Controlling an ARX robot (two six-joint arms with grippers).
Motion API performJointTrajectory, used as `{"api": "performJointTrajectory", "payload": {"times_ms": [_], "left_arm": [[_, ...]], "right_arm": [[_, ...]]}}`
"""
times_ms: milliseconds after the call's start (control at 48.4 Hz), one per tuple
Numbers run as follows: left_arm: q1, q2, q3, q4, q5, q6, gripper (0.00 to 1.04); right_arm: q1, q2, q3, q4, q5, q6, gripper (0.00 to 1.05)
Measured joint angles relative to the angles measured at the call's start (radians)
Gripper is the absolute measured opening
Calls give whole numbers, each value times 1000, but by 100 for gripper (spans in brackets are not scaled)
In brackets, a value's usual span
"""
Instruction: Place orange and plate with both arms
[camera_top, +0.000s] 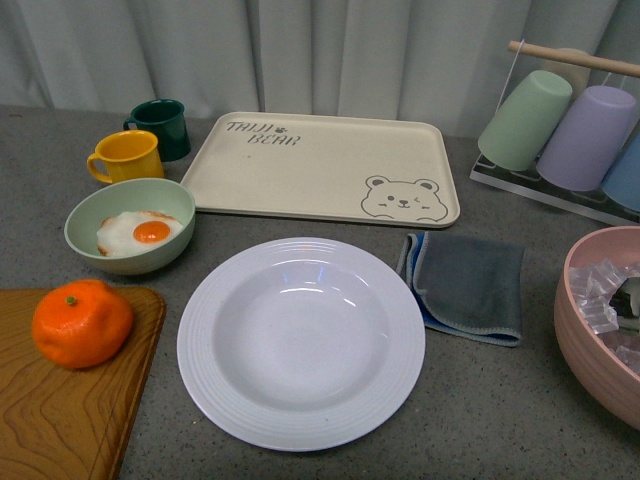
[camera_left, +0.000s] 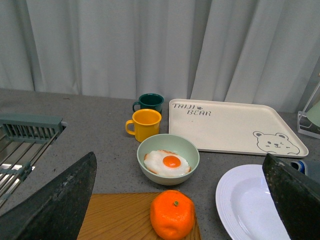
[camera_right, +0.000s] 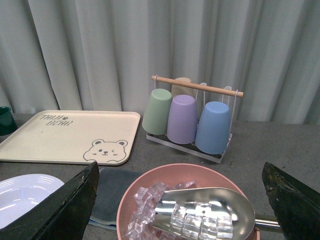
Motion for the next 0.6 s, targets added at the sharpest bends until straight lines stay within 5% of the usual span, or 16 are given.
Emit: {"api": "performJointTrajectory", "payload": {"times_ms": [599], "left_arm": [[0, 0, 0, 0, 0, 0, 98]], "right_arm": [[0, 0, 0, 0, 0, 0, 95]]}}
